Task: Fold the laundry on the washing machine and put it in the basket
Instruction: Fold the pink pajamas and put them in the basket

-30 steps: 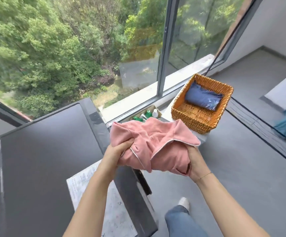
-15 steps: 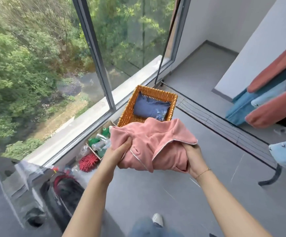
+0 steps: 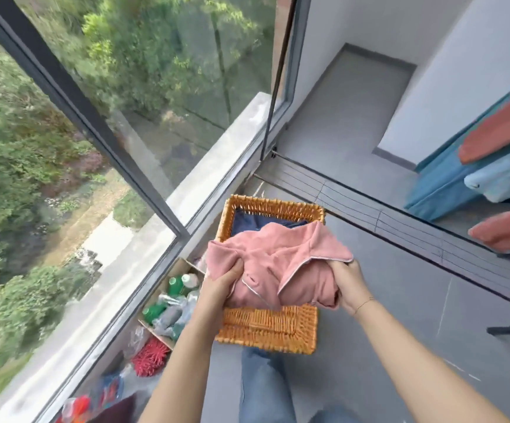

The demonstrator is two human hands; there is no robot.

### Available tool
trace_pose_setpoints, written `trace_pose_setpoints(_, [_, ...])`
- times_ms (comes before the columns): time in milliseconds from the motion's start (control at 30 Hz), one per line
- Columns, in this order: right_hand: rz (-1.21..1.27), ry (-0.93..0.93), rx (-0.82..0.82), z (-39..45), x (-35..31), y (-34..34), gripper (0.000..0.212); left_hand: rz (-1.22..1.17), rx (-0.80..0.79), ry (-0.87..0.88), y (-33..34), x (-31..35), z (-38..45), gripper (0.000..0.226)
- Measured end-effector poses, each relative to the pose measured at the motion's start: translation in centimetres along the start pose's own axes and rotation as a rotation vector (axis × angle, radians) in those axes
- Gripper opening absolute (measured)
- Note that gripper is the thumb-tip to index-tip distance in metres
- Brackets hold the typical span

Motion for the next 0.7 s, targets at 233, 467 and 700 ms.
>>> trace_pose_setpoints(233, [-0.027, 0.061, 0.023, 12.4, 3.4, 4.8, 0.027, 0.233, 0.078, -0.025, 1.1, 3.1, 14.3, 0.044])
trace_pose_setpoints(467, [-0.256, 0.132, 0.006, 18.3, 7.4, 6.5, 0.068, 0.362, 0.095, -0.142, 2.9, -1.0, 23.9, 0.038])
trace_pose_setpoints(700, [-0.389, -0.271, 0.212, 9.7, 6.5, 9.2, 0.072, 0.48, 0.279, 0.118, 3.0, 1.5, 21.7, 0.019])
Point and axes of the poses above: each hand's wrist, its own z-axis towards the middle knuckle, its own y-axis out of the palm, x = y × z, the point moved 10 cm from there along z, towards the middle knuckle, and after that the axes turned 5 degrees about -y, right-handed, at the moved point
